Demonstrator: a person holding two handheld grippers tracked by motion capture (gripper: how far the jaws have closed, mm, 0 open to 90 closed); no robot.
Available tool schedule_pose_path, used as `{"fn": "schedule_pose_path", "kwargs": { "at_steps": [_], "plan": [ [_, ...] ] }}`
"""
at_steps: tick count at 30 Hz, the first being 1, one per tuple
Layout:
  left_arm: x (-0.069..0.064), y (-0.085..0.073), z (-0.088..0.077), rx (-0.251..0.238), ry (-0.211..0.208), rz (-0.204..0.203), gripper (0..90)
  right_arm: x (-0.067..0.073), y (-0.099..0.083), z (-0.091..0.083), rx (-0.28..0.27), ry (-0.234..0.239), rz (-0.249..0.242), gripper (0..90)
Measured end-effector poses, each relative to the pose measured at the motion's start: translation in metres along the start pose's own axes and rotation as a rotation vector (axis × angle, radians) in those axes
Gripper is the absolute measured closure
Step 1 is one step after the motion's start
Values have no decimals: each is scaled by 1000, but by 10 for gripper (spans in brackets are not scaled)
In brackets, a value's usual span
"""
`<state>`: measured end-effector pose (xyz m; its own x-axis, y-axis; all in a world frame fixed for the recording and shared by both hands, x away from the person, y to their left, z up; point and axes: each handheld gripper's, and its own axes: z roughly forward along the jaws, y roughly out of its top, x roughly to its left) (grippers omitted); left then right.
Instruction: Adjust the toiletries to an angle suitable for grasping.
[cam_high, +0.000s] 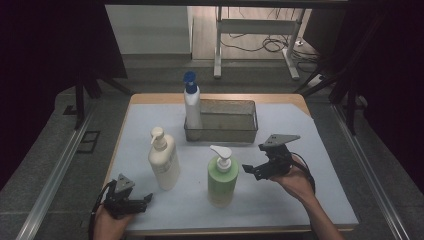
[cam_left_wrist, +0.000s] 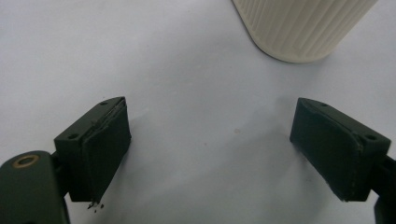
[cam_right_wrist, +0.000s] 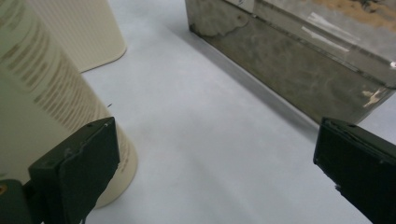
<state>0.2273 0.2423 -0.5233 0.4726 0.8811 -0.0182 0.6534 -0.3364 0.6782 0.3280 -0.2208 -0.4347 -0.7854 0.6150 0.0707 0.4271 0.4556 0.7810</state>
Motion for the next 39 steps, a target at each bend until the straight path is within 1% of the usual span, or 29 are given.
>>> {"fn": "schedule_pose_path", "kwargs": {
  "at_steps": [3, 6, 10, 18, 20, 22, 23, 26, 28, 33, 39],
  "plan": [
    [0, 0, 0, 0, 0, 0, 123, 5, -6, -3, 9, 12, -5, 1],
    [0, 0, 0, 0, 0, 2, 123, 10, -10, -5, 25, 16, -24, 0],
    [0, 0, 0, 0, 0, 0, 123, 18, -16, -8, 26, 37, -46, 0],
    [0, 0, 0, 0, 1, 0, 123, 38, -20, -14, 16, 109, -67, 0],
    [0, 0, 0, -1, 1, 2, 123, 45, -19, -13, 13, 124, -81, 0],
    [0, 0, 0, -1, 1, 2, 123, 51, -18, -13, 9, 129, -91, 0],
    [0, 0, 0, -1, 1, 2, 123, 53, -17, -13, 4, 142, -97, 0],
    [0, 0, 0, -1, 1, 1, 123, 60, -14, -13, -13, 161, -100, 8],
    [0, 0, 0, -1, 0, 1, 124, 64, -12, -12, -17, 157, -107, 8],
    [0, 0, 0, 0, 0, 1, 124, 72, -5, -7, -26, 175, -127, 7],
    [0, 0, 0, 0, 0, -1, 123, 81, 4, 0, -30, 179, -151, 0]
  ]
}}
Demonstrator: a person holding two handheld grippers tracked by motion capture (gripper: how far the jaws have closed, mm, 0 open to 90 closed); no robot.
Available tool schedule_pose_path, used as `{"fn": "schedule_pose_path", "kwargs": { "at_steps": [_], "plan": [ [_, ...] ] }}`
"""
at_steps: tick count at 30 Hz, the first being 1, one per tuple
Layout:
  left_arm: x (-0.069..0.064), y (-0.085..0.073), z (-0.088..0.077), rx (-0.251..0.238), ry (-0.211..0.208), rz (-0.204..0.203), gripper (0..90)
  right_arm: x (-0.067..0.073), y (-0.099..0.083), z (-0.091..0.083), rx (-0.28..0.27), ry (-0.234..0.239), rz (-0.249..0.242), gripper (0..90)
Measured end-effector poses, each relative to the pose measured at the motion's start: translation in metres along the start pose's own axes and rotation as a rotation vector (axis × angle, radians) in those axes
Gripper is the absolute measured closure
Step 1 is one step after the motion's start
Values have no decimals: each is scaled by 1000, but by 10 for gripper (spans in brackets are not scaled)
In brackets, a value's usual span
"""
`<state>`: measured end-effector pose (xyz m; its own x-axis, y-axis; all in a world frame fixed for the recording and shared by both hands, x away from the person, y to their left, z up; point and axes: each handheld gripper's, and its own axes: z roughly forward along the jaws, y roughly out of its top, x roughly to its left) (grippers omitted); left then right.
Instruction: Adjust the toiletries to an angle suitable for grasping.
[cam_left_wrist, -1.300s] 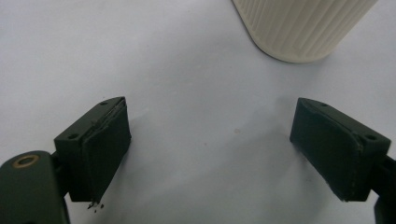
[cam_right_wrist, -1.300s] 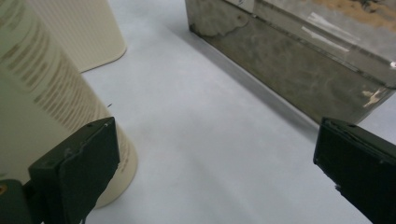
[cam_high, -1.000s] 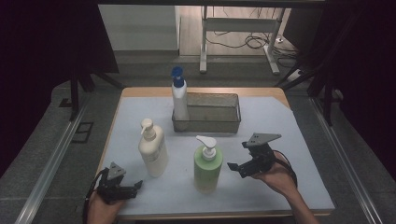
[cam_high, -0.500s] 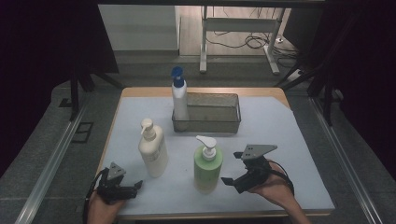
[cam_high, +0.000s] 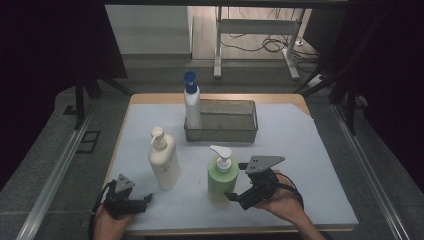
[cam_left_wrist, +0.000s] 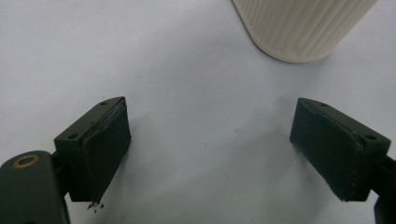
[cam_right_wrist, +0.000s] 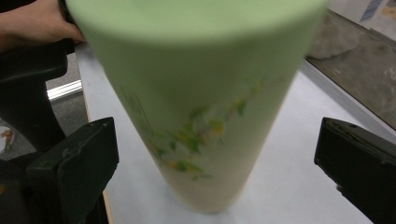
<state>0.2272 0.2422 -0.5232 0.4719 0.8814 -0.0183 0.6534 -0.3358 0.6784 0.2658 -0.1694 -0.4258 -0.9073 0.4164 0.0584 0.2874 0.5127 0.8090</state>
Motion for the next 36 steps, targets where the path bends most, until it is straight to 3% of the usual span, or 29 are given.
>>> {"fn": "schedule_pose_path", "kwargs": {
  "at_steps": [19, 27, 36],
  "plan": [
    [0, 0, 0, 0, 0, 1, 123, 7, 16, 22, -7, -24, -43, 31],
    [0, 0, 0, 1, 0, 0, 123, 8, 19, 26, -20, -18, -46, 99],
    [0, 0, 0, 1, -1, 0, 123, 10, 21, 27, -3, -24, -56, 113]
  ]
}}
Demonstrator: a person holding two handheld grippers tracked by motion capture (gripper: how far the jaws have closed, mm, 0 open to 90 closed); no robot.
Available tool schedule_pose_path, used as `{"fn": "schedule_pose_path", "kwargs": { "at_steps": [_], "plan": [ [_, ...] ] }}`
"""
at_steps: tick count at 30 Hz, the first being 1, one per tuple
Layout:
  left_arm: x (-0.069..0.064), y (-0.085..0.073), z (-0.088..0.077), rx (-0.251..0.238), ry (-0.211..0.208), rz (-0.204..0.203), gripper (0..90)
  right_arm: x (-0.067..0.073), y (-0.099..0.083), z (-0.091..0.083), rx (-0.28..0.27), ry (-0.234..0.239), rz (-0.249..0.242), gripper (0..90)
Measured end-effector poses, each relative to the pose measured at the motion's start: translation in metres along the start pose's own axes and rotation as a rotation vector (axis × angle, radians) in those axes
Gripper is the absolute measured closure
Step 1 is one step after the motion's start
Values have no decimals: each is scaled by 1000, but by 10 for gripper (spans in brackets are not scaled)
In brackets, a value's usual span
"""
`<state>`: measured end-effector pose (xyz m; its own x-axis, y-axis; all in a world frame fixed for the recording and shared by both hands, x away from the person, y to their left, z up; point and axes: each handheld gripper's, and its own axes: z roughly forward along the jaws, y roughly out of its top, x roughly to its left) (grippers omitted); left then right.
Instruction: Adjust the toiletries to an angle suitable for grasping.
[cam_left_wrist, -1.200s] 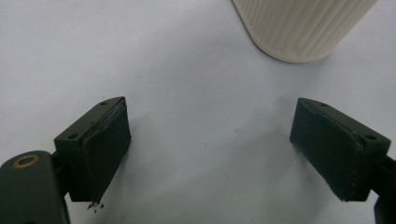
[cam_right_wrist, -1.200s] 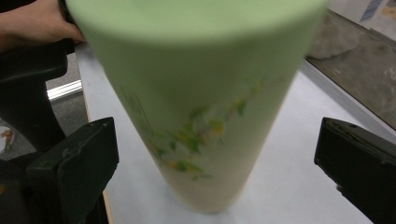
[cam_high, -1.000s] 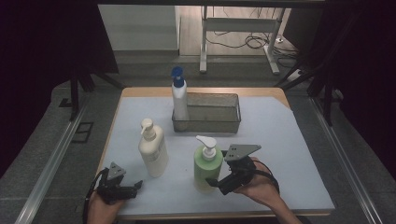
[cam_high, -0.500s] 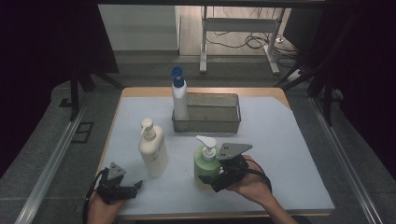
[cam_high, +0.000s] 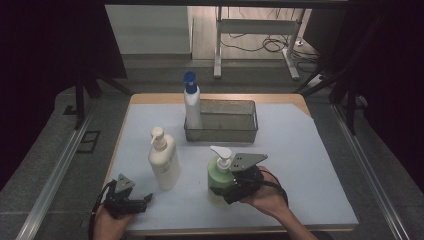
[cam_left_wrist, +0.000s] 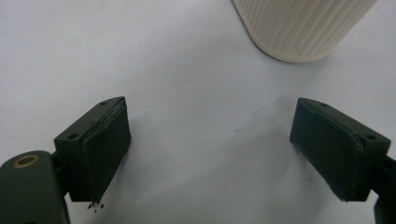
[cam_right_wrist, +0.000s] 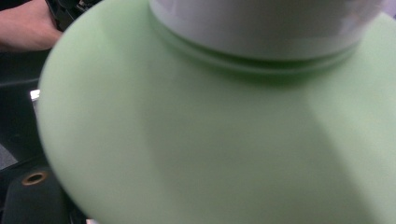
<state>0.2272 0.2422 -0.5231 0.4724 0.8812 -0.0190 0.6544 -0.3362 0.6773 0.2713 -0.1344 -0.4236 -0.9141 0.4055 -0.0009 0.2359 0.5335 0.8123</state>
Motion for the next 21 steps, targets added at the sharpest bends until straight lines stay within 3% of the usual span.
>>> {"fn": "schedule_pose_path", "kwargs": {
  "at_steps": [10, 21],
  "plan": [
    [0, 0, 0, 1, 0, 0, 123, 3, 2, -2, 20, -15, -11, 117],
    [0, 0, 0, -1, 0, -1, 123, -7, 6, -9, 23, -38, 42, 119]
  ]
}}
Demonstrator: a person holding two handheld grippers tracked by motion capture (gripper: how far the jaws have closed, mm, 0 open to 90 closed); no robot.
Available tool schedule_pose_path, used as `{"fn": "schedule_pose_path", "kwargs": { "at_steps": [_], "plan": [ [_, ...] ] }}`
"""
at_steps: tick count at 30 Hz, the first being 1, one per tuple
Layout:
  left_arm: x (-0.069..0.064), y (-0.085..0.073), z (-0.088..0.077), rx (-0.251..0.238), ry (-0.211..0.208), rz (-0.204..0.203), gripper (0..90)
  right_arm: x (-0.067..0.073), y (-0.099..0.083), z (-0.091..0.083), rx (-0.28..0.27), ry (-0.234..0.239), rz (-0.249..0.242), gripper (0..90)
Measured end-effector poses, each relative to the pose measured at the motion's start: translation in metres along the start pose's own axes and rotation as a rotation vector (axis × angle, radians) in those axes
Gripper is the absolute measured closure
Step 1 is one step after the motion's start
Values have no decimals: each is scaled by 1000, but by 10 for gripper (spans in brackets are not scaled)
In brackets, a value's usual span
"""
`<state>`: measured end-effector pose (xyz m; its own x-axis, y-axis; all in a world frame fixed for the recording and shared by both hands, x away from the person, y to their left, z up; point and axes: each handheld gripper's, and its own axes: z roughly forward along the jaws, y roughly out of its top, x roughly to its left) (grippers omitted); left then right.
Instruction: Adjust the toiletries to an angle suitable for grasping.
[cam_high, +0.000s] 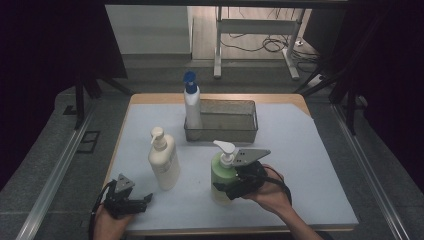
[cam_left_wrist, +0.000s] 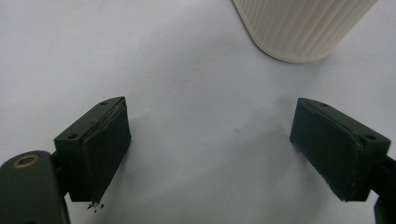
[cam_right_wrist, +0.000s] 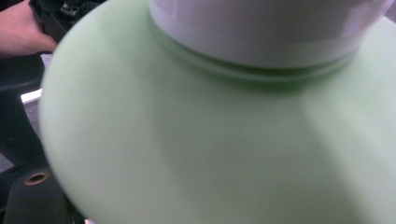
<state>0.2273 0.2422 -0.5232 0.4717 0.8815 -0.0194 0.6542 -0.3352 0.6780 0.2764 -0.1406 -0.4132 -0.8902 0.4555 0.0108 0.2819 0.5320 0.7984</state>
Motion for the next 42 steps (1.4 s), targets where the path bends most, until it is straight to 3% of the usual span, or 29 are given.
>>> {"fn": "schedule_pose_path", "kwargs": {
  "at_steps": [16, 30, 42],
  "plan": [
    [0, 0, 0, 0, 0, -1, 123, -17, 26, -6, -6, -37, 39, 119],
    [0, 0, 0, 0, 0, 0, 123, -39, 47, -2, -28, -98, 90, 119],
    [0, 0, 0, 0, 0, 0, 123, -53, 67, -1, -35, -143, 103, 119]
  ]
}}
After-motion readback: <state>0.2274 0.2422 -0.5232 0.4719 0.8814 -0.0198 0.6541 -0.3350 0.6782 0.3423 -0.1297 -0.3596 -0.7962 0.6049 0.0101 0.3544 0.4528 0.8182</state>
